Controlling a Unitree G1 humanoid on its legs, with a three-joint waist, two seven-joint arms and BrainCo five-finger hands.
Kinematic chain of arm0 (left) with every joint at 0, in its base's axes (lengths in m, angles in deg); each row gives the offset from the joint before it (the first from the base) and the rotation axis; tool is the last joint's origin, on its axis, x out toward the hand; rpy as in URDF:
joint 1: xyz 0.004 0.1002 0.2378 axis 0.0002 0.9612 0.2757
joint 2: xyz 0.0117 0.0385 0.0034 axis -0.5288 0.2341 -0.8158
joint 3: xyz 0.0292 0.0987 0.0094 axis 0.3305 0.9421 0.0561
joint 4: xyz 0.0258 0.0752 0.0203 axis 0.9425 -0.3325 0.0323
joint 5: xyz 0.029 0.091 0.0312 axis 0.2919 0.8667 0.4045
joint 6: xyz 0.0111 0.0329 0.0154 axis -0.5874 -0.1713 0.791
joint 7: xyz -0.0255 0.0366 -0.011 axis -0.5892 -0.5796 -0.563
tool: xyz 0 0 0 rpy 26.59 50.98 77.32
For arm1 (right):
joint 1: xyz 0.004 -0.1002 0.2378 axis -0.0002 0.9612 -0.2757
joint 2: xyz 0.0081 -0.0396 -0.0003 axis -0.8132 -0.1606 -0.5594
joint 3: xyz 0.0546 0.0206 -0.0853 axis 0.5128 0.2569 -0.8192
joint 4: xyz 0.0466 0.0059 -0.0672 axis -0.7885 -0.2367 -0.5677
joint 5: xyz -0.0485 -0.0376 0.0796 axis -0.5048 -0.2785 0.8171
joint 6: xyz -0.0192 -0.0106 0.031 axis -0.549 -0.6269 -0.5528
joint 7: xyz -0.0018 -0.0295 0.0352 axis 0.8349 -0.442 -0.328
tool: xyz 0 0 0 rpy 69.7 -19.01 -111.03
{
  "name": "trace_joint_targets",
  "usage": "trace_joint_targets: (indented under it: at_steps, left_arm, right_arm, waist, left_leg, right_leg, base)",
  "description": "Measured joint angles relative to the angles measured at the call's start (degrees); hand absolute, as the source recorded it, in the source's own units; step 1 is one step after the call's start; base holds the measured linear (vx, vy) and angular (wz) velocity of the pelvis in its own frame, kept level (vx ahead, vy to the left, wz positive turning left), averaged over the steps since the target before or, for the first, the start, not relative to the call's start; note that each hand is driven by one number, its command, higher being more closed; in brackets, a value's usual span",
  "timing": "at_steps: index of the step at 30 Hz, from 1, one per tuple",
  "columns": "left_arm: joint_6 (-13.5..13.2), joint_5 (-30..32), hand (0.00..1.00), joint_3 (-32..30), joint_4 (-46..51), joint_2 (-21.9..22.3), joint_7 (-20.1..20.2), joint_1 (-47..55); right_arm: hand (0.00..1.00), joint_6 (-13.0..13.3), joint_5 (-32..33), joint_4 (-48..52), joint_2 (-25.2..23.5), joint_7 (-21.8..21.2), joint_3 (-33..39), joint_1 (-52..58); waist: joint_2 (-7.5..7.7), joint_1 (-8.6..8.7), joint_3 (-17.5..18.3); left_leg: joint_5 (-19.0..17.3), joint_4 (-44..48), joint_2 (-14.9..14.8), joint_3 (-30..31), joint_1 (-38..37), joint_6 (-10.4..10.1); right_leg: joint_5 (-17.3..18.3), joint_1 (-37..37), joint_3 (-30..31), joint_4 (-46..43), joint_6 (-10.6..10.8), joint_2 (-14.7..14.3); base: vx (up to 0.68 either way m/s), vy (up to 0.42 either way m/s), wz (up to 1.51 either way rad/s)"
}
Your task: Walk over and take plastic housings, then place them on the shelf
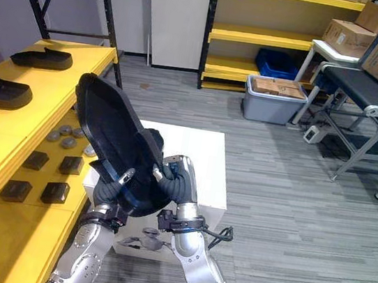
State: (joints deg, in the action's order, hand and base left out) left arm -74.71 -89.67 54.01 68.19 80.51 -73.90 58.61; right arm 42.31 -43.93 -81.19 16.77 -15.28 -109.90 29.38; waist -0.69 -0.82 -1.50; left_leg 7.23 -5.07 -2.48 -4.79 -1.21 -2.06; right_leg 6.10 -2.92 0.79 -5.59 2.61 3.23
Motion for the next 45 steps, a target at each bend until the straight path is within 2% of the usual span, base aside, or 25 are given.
trace_joint_targets:
  at_steps: [3, 9, 11, 14, 16, 19, 23, 29, 33, 38, 41, 44, 45]
  left_arm:
    - [0.3, 4.4, 1.0, -1.0, 0.2, 0.2, 0.6, 0.3]
    - [1.0, 11.9, 1.0, -2.2, 3.8, 2.3, 3.2, 1.2]
    - [1.0, 12.5, 1.0, -3.3, 4.8, 2.8, 4.0, 2.6]
    - [1.0, 13.4, 1.0, -8.5, 4.9, 2.7, 4.3, 5.7]
    - [1.0, 13.4, 1.0, -10.7, 5.0, 2.5, 4.3, 7.0]
    - [1.0, 13.4, 1.0, -13.3, 5.5, 2.4, 4.2, 8.9]
    - [1.0, 14.1, 1.0, -14.6, 8.8, 2.5, 4.9, 10.9]
    - [0.9, 16.2, 1.0, -15.3, 10.0, 2.0, 6.5, 13.0]
    - [0.9, 16.7, 1.0, -15.2, 10.1, 2.0, 8.7, 15.4]
    - [0.9, 16.6, 1.0, -14.8, 10.1, 1.9, 9.8, 16.8]
    - [0.9, 16.5, 1.0, -13.4, 10.1, 2.1, 9.8, 17.3]
    - [0.9, 16.5, 1.0, -11.7, 10.1, 2.6, 9.9, 17.2]
    - [0.9, 16.5, 1.0, -10.9, 10.3, 2.9, 9.9, 17.2]
  right_arm:
    - [0.0, 0.5, 3.1, 0.0, 0.1, -1.9, 1.9, 0.5]
    - [0.0, 3.6, 10.6, 6.1, 0.1, -6.6, 9.0, 3.3]
    - [0.0, 5.1, 15.0, 9.1, -0.9, -6.5, 14.5, 4.1]
    - [0.0, 7.4, 21.7, 10.3, -0.6, -5.8, 28.8, 4.4]
    - [0.0, 7.6, 23.9, 10.0, -0.4, -5.3, 33.9, 5.4]
    - [0.0, 8.6, 26.7, 6.8, -0.4, -4.9, 40.4, 8.5]
    - [0.0, 8.2, 28.3, -8.2, -0.1, -4.7, 45.1, 12.0]
    - [0.0, 3.6, 28.9, -35.7, 1.9, -8.9, 46.2, 16.9]
    - [0.0, 1.2, 28.9, -47.3, 1.6, -13.2, 44.0, 18.5]
    - [0.0, -0.6, 28.8, -52.9, -0.9, -16.1, 38.8, 19.9]
    - [0.0, -1.1, 28.3, -54.0, -2.4, -16.6, 36.3, 20.3]
    - [0.0, -1.6, 27.8, -55.3, -2.6, -16.6, 34.5, 19.9]
    - [0.0, -1.8, 27.4, -55.4, -2.8, -16.5, 34.4, 19.8]
  waist:
    - [0.01, -0.08, 0.0]
    - [0.06, -0.05, 0.0]
    - [0.07, 0.03, 0.0]
    - [0.18, 0.24, -0.1]
    - [0.18, 0.43, -0.1]
    - [0.25, 0.6, -0.2]
    - [0.3, 1.35, -0.2]
    - [0.24, 1.5, -0.2]
    - [0.11, 1.48, -0.3]
    - [0.01, 1.15, -0.4]
    - [0.1, 0.25, -0.4]
    - [0.58, -0.69, -1.0]
    - [0.68, -0.88, -1.1]
  left_leg:
    - [0.0, 0.0, 0.0, 0.0, 0.0, 0.0]
    - [0.0, 0.0, 0.0, 0.0, -0.1, -0.1]
    - [0.0, 0.0, -0.1, -0.1, -0.2, -0.1]
    - [0.0, -0.1, -0.1, -0.3, -0.4, -0.1]
    - [0.0, -0.2, -0.1, -0.4, -0.4, -0.1]
    - [-0.2, -0.2, -0.2, -0.5, -0.3, -0.3]
    - [-0.2, -0.2, -0.2, -0.5, -0.1, -0.4]
    - [-0.5, -0.2, -0.6, -0.5, 0.1, -0.6]
    - [-0.5, -0.2, -0.7, 0.1, -0.1, -0.6]
    - [-0.5, -0.2, -0.5, 1.6, -1.0, -0.7]
    - [-0.9, -0.2, -0.2, 2.9, -0.9, -1.1]
    - [-1.0, -0.2, 0.9, 5.5, 0.4, -0.8]
    - [-0.1, -0.1, 1.8, 8.3, 1.0, -0.6]
  right_leg:
    - [-0.1, 0.0, 0.0, 0.0, 0.0, 0.0]
    - [-0.1, -0.2, 0.0, 0.0, 0.0, 0.0]
    - [-0.2, -0.2, 0.1, 0.0, 0.0, -0.1]
    - [-0.2, -0.3, 0.3, 0.1, 0.1, -0.1]
    - [-0.3, -0.3, 0.3, 0.2, 0.1, -0.1]
    - [-0.3, -0.3, 0.3, 0.3, 0.1, -0.1]
    - [-0.4, -0.2, 0.3, 0.7, 0.1, -0.1]
    - [-0.6, -0.4, 0.4, 1.3, -0.1, -0.3]
    - [-0.7, -1.2, -0.2, 1.8, -0.1, -0.3]
    - [-0.4, -3.1, -2.0, 2.2, -0.1, -0.1]
    - [0.3, -3.6, -3.4, 2.0, 0.6, 0.2]
    - [1.2, -4.1, -7.5, 0.4, 0.6, 1.1]
    - [2.1, -4.1, -9.9, -1.0, 0.8, 1.8]
  base:
    - [0.0, 0.0, 0.0]
    - [0.0, 0.0, 0.0]
    - [0.0, 0.0, 0.0]
    - [0.0, 0.0, -0.04]
    - [0.0, 0.0, -0.02]
    - [0.0, 0.0, 0.0]
    - [0.0, 0.0, 0.0]
    - [0.0, 0.0, 0.0]
    - [0.01, -0.007, 0.07]
    - [-0.01, -0.006, 0.15]
    - [-0.03, -0.007, 0.26]
    - [-0.01, -0.001, 0.63]
    - [0.0, -0.001, 1.01]
